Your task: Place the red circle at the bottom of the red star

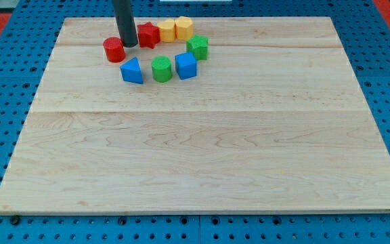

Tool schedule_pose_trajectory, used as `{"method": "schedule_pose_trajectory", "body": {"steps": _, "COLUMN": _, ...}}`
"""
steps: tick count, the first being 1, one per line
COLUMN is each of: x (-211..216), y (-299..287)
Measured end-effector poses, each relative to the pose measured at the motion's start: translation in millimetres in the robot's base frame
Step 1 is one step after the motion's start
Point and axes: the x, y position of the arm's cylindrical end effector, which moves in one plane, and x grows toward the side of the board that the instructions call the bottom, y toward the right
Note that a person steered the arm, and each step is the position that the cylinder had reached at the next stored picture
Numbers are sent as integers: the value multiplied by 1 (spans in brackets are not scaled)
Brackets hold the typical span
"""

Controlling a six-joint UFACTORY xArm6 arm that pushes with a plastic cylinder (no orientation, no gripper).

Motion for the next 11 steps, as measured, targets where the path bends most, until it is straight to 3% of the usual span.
{"method": "schedule_pose_trajectory", "body": {"steps": 3, "x": 5, "y": -81}}
{"method": "schedule_pose_trajectory", "body": {"steps": 4, "x": 25, "y": -94}}
{"method": "schedule_pose_trajectory", "body": {"steps": 7, "x": 36, "y": -17}}
{"method": "schedule_pose_trajectory", "body": {"steps": 11, "x": 15, "y": 56}}
